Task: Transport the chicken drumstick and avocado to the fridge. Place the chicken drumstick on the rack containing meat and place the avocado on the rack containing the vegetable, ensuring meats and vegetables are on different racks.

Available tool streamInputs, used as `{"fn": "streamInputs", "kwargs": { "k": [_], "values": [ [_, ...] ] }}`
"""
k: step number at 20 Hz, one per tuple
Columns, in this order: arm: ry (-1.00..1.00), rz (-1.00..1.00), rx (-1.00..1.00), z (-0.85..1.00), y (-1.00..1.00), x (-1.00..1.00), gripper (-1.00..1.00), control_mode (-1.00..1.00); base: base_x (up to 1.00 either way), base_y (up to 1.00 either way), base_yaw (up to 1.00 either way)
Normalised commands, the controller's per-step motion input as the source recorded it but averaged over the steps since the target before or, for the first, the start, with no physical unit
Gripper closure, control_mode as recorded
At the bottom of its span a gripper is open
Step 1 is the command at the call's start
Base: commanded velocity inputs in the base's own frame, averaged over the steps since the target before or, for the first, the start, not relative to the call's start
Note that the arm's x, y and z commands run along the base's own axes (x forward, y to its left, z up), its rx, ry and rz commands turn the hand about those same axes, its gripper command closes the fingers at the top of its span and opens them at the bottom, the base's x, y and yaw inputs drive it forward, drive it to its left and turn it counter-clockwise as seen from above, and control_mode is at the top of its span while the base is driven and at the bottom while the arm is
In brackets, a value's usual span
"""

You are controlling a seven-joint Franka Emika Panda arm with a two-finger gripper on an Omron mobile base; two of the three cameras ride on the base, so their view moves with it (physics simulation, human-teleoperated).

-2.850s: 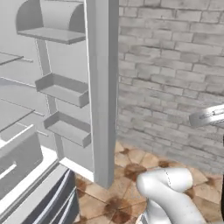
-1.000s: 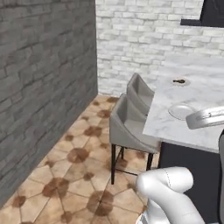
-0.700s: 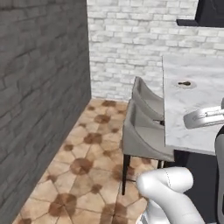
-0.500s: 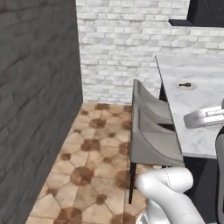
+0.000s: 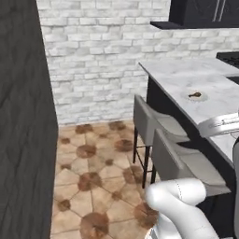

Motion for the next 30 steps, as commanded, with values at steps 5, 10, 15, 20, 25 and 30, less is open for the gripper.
{"fn": "streamInputs", "kwargs": {
  "k": [5,10,15,20,25,30],
  "values": [
    [0.00,0.00,0.00,0.00,0.00,0.00,-1.00,1.00,0.67,0.92,-0.66],
    [0.00,0.00,0.00,0.00,0.00,0.00,-1.00,1.00,0.36,0.49,-0.89],
    [0.00,0.00,0.00,0.00,0.00,0.00,-1.00,1.00,0.20,0.37,-0.95],
    [0.00,0.00,0.00,0.00,0.00,0.00,-1.00,1.00,0.03,0.66,-0.86],
    [0.00,0.00,0.00,0.00,0.00,0.00,-1.00,1.00,-0.20,0.95,-0.72],
    [0.00,0.00,0.00,0.00,0.00,0.00,-1.00,1.00,-0.98,1.00,-0.46]
  ]
}}
